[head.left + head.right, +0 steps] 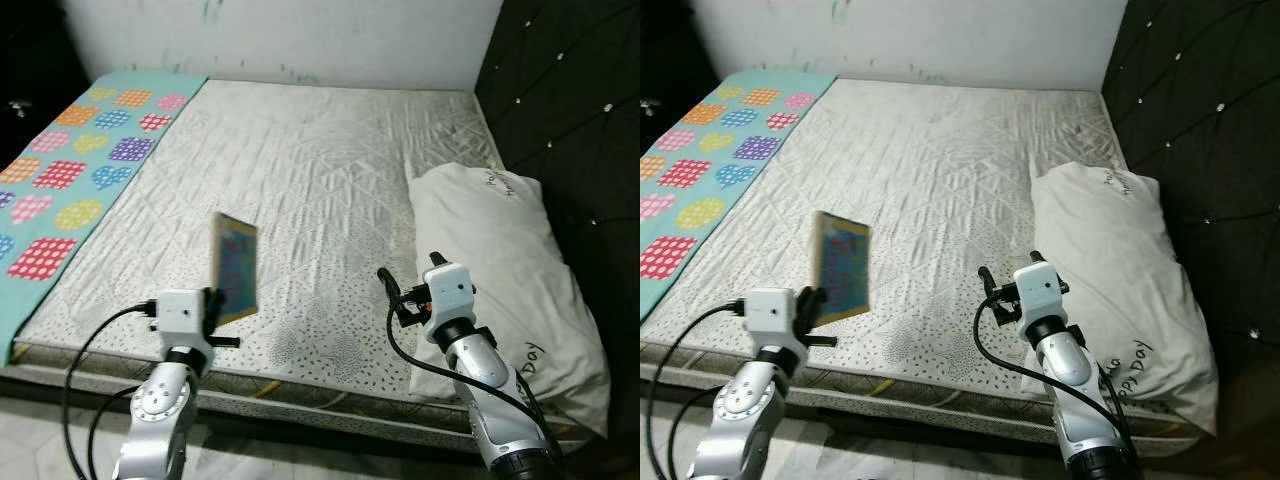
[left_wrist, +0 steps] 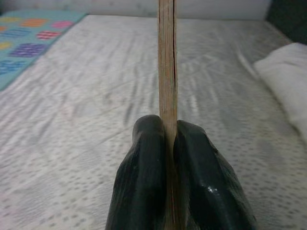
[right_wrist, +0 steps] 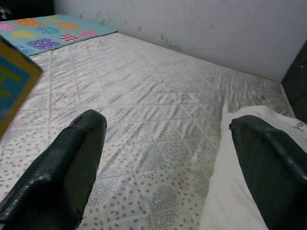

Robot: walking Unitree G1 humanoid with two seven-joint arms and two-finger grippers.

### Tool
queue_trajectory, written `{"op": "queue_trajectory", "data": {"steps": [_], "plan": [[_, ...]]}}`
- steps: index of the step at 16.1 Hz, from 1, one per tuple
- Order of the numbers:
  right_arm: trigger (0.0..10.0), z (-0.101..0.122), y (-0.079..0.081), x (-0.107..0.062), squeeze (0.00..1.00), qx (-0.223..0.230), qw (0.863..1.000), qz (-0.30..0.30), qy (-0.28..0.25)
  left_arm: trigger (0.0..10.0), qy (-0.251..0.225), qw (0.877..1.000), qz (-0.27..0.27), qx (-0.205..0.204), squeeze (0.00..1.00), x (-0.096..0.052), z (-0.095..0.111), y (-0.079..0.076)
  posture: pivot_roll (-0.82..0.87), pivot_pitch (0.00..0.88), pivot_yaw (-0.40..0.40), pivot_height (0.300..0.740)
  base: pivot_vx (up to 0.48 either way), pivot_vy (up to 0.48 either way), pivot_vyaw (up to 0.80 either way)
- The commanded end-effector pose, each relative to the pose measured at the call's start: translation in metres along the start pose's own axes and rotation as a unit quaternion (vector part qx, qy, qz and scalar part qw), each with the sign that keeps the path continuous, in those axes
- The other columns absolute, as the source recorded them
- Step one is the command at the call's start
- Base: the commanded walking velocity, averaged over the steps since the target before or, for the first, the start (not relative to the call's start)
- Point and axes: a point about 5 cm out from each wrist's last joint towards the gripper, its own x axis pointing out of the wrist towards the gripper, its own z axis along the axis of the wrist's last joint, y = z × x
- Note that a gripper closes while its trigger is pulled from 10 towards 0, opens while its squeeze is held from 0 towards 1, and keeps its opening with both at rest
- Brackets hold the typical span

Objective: Clean up the room

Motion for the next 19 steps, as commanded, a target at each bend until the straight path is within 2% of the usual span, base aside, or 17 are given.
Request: {"op": "queue_trajectory", "data": {"steps": [1,4,6,10,19], "plan": [[10.0,0.0002,-0.0015,-0.0001,0.00,0.005,1.000,-0.002,0.001,10.0,-0.033,0.999,-0.012,0.002,0.00,0.0018,0.0122,-0.0018,-0.12,0.063,0.018,0.740,0.000,0.000,0.00],[10.0,-0.0009,-0.0033,-0.0001,0.00,0.015,1.000,-0.008,0.005,10.0,-0.035,0.999,-0.017,0.001,0.00,0.0017,0.0127,-0.0032,-0.12,0.065,0.019,0.740,0.271,0.000,0.00],[10.0,-0.0028,-0.0037,-0.0010,0.00,0.021,1.000,-0.012,0.010,10.0,-0.038,0.999,-0.019,-0.002,0.00,0.0012,0.0133,-0.0037,-0.12,0.072,0.018,0.740,0.336,0.000,-0.70],[10.0,-0.0023,-0.0033,-0.0008,0.00,0.019,1.000,-0.010,0.009,10.0,-0.038,0.999,-0.022,-0.004,0.00,0.0014,0.0134,-0.0035,-0.12,0.074,0.016,0.740,0.358,0.000,0.00],[10.0,-0.0036,-0.0049,-0.0011,0.00,0.020,1.000,-0.014,0.012,10.0,-0.034,0.999,-0.022,-0.002,0.00,0.0023,0.0126,-0.0028,-0.12,0.074,0.018,0.740,0.000,0.000,0.00]]}}
